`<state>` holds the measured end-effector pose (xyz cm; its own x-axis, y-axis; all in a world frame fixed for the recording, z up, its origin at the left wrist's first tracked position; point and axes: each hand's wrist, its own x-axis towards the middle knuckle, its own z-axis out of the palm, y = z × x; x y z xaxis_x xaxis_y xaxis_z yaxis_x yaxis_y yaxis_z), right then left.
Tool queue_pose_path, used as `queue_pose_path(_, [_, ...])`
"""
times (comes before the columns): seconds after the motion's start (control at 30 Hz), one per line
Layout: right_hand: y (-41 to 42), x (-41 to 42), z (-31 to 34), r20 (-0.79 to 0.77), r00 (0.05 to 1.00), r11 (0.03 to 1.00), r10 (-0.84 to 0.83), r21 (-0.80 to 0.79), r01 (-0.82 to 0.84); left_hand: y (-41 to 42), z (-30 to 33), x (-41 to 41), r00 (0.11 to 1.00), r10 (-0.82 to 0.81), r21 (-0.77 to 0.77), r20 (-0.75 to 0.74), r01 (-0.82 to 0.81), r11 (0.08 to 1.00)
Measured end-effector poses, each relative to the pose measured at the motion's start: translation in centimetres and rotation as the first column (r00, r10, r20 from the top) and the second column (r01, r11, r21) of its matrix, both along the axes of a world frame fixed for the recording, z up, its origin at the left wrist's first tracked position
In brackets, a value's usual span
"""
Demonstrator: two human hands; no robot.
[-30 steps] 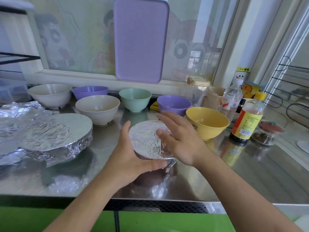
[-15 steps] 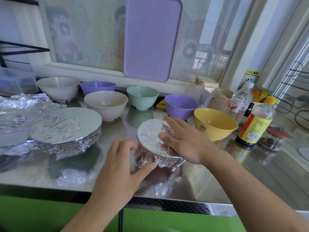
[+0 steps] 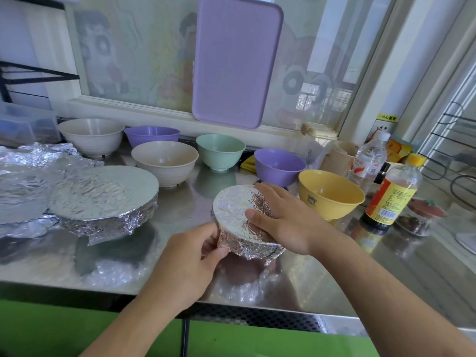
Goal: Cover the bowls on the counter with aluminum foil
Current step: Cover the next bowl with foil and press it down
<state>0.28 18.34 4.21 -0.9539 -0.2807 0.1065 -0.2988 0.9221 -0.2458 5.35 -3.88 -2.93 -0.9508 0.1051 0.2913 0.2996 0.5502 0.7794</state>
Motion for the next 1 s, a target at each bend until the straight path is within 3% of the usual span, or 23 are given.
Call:
queue_pose_path(0.17, [-0.1, 0.1, 0.1, 0.015, 1.0, 1.0, -0.022, -0.008, 0.022, -0.4, 0.3, -0.9, 0.999, 0.004, -0.038, -0.048, -0.006, 0.999])
queue_pose_path(0.33, [-0.1, 0.0, 0.1, 0.019, 0.999, 1.0, -0.029, -0.01, 0.03, -1.0, 0.1, -1.9, 0.931, 0.034, -0.398, -0.364, -0.189, 0.898])
queue_pose_path(0.43, [-0.2, 0.1, 0.1, 0.018, 0.999, 0.999, -0.033, -0.006, 0.033, -1.0, 0.6, -2.2, 0.913, 0.045, -0.464, -0.406, -0.249, 0.85])
queue_pose_path(0.53, [-0.3, 0.1, 0.2, 0.015, 0.999, 0.999, -0.036, 0.002, 0.036, -1.4, 0.8, -2.3, 0.94, 0.157, -0.39, -0.304, -0.273, 0.88])
queue_pose_path(0.63, [-0.4, 0.3, 0.3, 0.016, 1.0, 1.0, -0.027, 0.008, 0.027, -1.6, 0.3, -1.7, 0.97, 0.212, -0.204, -0.117, -0.232, 0.951])
queue_pose_path(0.8, [-0.5, 0.1, 0.0, -0.015, 0.999, 0.999, -0.034, 0.004, 0.035, 0.6, 2.0, 0.1, 0.995, 0.011, 0.072, 0.102, -0.019, 0.997])
queue_pose_path(0.9, [-0.7, 0.3, 0.1, -0.012, 0.999, 0.999, -0.042, -0.006, 0.042, 3.2, 2.9, -0.2, 0.995, -0.046, 0.277, 0.091, 0.019, 0.961])
queue_pose_path(1.0, [-0.4, 0.6, 0.4, 0.034, 0.998, 0.997, -0.05, -0.056, 0.052, 4.8, 2.5, -0.9, 0.998, 0.022, 0.186, 0.06, -0.032, 0.982])
